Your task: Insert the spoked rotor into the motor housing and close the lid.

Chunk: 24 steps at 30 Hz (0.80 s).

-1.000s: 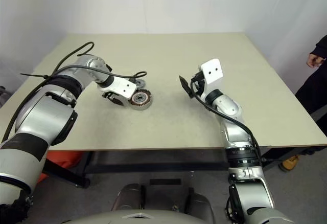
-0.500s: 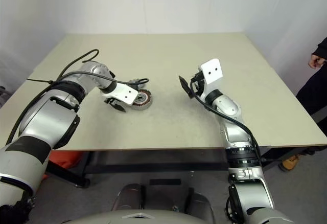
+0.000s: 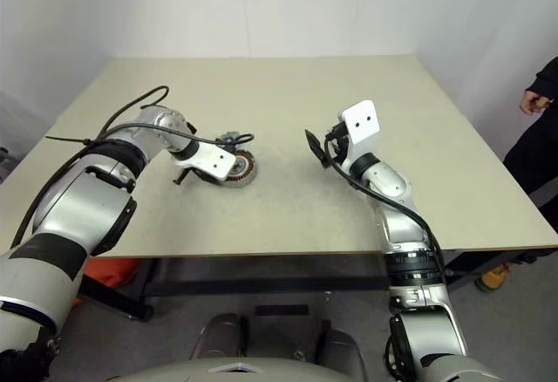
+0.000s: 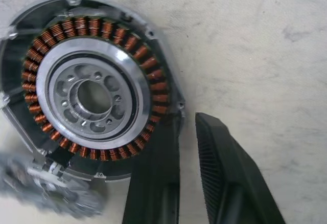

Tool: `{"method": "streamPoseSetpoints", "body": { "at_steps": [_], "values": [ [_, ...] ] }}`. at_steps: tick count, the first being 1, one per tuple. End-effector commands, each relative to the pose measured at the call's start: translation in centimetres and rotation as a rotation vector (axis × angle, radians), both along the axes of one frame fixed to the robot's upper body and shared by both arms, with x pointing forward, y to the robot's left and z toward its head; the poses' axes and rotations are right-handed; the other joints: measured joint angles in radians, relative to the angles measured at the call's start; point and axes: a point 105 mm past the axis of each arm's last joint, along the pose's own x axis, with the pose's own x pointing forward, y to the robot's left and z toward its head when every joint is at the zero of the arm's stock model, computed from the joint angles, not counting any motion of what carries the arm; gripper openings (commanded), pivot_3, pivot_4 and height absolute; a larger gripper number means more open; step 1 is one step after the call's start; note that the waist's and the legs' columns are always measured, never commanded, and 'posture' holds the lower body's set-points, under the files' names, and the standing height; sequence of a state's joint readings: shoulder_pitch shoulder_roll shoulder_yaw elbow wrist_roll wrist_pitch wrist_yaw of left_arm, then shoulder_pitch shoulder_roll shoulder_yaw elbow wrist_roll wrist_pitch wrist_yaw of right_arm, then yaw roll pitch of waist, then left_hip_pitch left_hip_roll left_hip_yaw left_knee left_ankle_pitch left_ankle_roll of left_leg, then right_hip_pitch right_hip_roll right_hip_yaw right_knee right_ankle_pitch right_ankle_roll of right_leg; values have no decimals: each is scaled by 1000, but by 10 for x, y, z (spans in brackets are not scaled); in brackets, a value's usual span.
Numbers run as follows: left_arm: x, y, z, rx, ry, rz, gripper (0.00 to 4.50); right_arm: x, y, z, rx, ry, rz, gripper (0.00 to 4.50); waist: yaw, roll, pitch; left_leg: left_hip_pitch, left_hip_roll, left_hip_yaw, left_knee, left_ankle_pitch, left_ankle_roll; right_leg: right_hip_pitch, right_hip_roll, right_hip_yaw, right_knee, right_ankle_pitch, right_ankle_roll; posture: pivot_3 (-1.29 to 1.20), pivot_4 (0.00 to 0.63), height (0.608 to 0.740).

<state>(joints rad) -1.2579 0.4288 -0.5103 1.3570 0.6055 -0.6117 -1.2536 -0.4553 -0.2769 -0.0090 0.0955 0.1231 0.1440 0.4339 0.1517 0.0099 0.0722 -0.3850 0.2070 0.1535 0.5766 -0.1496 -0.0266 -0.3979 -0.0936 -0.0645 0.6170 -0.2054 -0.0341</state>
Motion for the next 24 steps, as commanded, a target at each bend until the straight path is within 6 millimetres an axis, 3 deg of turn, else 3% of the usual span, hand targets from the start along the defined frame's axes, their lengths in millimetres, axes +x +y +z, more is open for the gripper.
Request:
{"method": "streamPoseSetpoints", "body": {
  "at_steps": [1, 4, 15, 24],
  "values": [
    [1, 2, 3, 4, -9, 4, 649, -1, 0, 22, 20, -72, 4, 4500, 0, 0, 0, 0, 0, 0, 0, 0, 0, 0, 0, 0, 0, 0, 0, 0, 0, 740],
    [1, 2, 4, -1, -9, 6, 39, -1, 0, 22, 19, -74, 6, 4500, -1, 0, 0, 0, 0, 0, 0, 0, 0, 0, 0, 0, 0, 0, 0, 0, 0, 740],
    [4, 1, 8, -21, -30, 7, 39, 0, 2, 24, 11, -76, 17, 4500, 0, 0, 0, 1, 0, 0, -1, 0, 0, 0, 0, 0, 0, 0, 0, 0, 0, 740],
    [3, -17, 27, -56, -38, -71, 39, 1, 2, 25, -2, -79, 26, 4500, 0, 0, 0, 0, 0, 0, -1, 0, 0, 0, 0, 0, -1, 0, 0, 0, 0, 740]
  ]
}}
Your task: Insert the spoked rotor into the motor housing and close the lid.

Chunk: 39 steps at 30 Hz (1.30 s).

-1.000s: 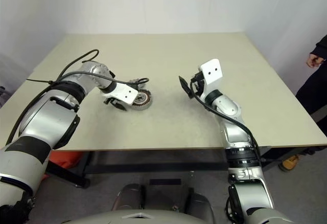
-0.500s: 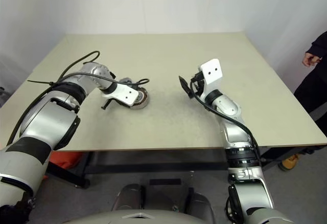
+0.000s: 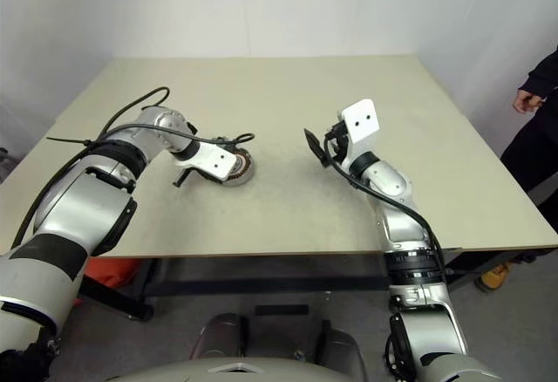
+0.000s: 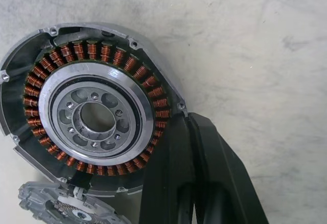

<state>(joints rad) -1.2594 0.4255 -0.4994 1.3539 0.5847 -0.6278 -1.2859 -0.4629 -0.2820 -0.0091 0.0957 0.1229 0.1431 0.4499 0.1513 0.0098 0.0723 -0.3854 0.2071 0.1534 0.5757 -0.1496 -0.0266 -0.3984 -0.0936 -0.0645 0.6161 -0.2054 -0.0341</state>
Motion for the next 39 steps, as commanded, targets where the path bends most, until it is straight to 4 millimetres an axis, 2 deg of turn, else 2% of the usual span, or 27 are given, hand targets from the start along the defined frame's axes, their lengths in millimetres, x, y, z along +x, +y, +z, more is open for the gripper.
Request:
{"method": "streamPoseSetpoints", "body": {
  "at_steps": [1, 13, 29, 34, 39],
  "values": [
    [7, -15, 26, -39, -64, -58, 39, 1, 1, 23, 6, -73, 12, 4500, 0, 0, 0, 0, 0, 0, 0, 0, 0, 0, 0, 0, 0, 0, 0, 0, 0, 740],
    [7, -60, 40, -65, -128, -198, 39, 0, -5, 27, -2, -88, -10, 4500, 3, -4, 2, -1, 0, 0, 0, 0, 0, 0, 0, 0, -1, 0, 0, 0, 0, 740],
    [6, -106, 23, -56, -207, -272, 39, -6, -17, 25, -20, -84, -63, 4500, 4, -4, 3, -2, 0, 0, 0, 0, 0, -1, 0, 0, -1, 0, 0, 0, 0, 740],
    [4, -118, 23, -58, -225, -305, 39, -12, -16, 16, -34, -50, -52, 4500, 4, -4, 3, -2, 0, 0, 0, 0, 1, -1, 0, 0, -1, 0, 0, 0, 0, 740],
    [4, -124, 21, -48, -246, -317, 39, -17, -27, 8, -43, -18, -100, 4500, 5, -4, 3, -2, 0, 0, 0, 0, 1, -1, 0, 0, -2, 0, 0, 0, 0, 740]
  ]
}}
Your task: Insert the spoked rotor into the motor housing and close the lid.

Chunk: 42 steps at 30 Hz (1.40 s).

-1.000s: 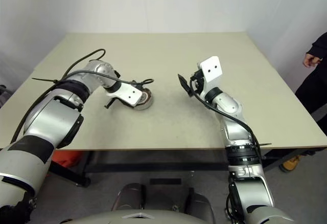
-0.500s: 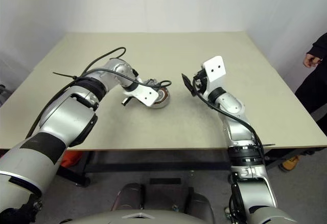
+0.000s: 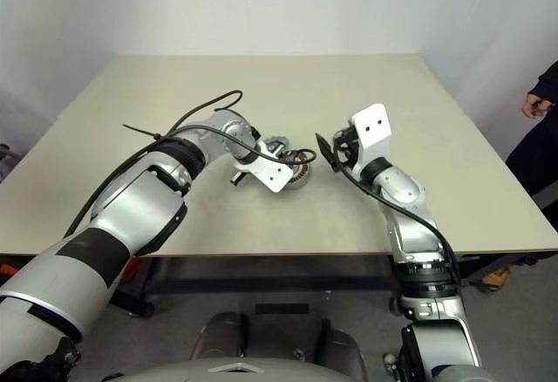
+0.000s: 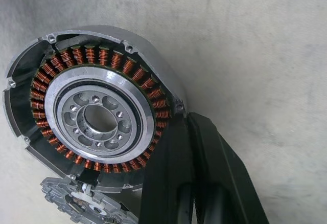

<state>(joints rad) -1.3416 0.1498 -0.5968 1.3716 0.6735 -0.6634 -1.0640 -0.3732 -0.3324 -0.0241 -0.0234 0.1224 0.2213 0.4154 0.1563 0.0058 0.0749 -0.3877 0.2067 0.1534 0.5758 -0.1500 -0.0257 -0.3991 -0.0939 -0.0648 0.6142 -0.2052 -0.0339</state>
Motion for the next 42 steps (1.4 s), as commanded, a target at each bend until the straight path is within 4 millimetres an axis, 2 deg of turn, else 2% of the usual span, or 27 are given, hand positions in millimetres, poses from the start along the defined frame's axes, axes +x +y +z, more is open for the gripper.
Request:
{"method": "streamPoseSetpoints", "body": {
  "at_steps": [1, 7, 13, 16, 18, 27, 32, 38, 42],
  "values": [
    [7, -12, 21, -22, -84, -25, 39, -5, -9, 14, -9, -48, -37, 4500, 1, 0, 0, 0, 0, 0, 0, 0, 0, 0, 0, 0, 0, 0, 0, 0, 0, 740],
    [1, -27, 16, -39, -72, -52, 39, -9, -10, 14, -12, -44, -48, 4500, 2, 0, 0, 0, 0, 0, 0, 0, 0, 0, 0, 0, 0, 0, 0, 0, 0, 740],
    [-4, -25, 6, -18, -41, -62, 39, -10, -11, 16, -8, -48, -53, 4500, 4, 0, 0, 0, 0, 0, 0, 0, 0, 1, 0, 0, -1, 0, 0, 0, 0, 740],
    [-2, -23, 5, -34, -35, -41, 644, -9, -10, 18, -5, -53, -48, 4500, 4, 0, 0, 0, 0, 0, 0, 0, 0, 1, 0, 0, -1, 0, 0, 0, 0, 740],
    [0, -18, 5, -39, -37, -13, 1245, -8, -8, 18, -4, -53, -41, 4500, 4, 0, 0, 1, 0, 0, 0, 0, 0, 1, 0, 0, -1, 0, 0, 0, 0, 740],
    [8, -2, 18, -125, -24, 46, 1245, -1, 1, 20, -4, -57, -7, 4500, -3, 0, 0, 2, 0, 0, 0, 0, 0, 2, 0, 0, -1, 0, 1, 0, 0, 740],
    [13, 22, 32, -193, -11, 84, 1245, 4, 3, 23, -10, -63, 12, 4500, -4, 0, 0, 0, 0, 0, 0, 0, 0, 0, 0, 0, -1, 0, 0, 0, 0, 740],
    [12, 44, 29, -241, 37, 139, 1245, 12, 13, 27, -18, -71, 67, 4500, -2, 0, 0, -1, 0, 0, -1, -1, 1, 0, 0, 0, -2, 0, 0, 0, 0, 740],
    [10, 44, 24, -243, 48, 134, 1245, 17, 22, 29, -19, -73, 101, 4500, -2, 0, 0, 0, 0, 0, 0, -1, 1, 1, 0, 0, -2, 0, 0, 0, 0, 740]
  ]
}}
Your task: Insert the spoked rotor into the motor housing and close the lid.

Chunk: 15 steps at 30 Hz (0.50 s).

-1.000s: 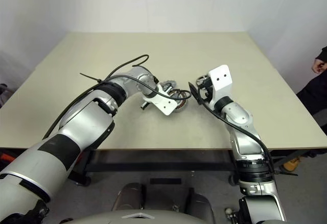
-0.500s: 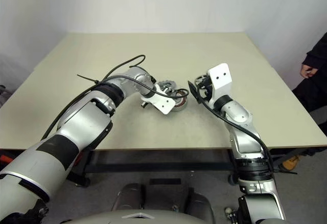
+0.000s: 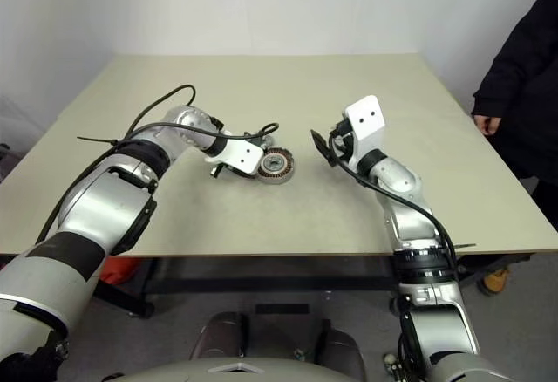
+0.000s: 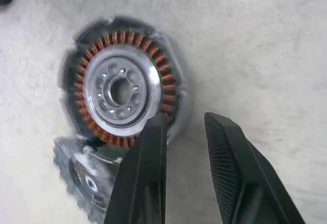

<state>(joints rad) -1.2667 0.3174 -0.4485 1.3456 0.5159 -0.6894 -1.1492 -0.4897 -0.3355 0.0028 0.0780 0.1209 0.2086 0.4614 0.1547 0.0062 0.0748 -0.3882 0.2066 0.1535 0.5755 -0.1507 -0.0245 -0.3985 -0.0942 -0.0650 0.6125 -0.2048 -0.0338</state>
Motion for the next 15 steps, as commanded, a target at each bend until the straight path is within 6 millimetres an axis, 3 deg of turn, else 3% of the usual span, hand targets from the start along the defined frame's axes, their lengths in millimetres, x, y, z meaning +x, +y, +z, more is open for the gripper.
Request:
{"method": "streamPoseSetpoints", "body": {
  "at_steps": [1, 8, 15],
  "values": [
    [1, -10, 11, -36, -37, -37, 1245, 2, 9, 16, 4, -62, 40, 4500, 0, 0, 0, 0, 0, 0, 0, 0, 0, 0, 0, 0, 0, 0, 0, 0, 0, 740],
    [2, -15, 17, -35, -58, -54, 1245, -1, 8, 14, 6, -65, 40, 4500, -1, 0, 0, 0, 0, 0, 0, 0, 0, 0, 0, 0, 0, 0, 0, 0, 0, 740],
    [10, 3, 36, -154, -68, 36, 1245, -4, 1, 10, 9, -50, 34, 4500, -2, 0, 0, 1, 0, 0, 0, 0, 0, 0, 0, 0, 0, 0, 0, 0, 0, 740]
  ]
}}
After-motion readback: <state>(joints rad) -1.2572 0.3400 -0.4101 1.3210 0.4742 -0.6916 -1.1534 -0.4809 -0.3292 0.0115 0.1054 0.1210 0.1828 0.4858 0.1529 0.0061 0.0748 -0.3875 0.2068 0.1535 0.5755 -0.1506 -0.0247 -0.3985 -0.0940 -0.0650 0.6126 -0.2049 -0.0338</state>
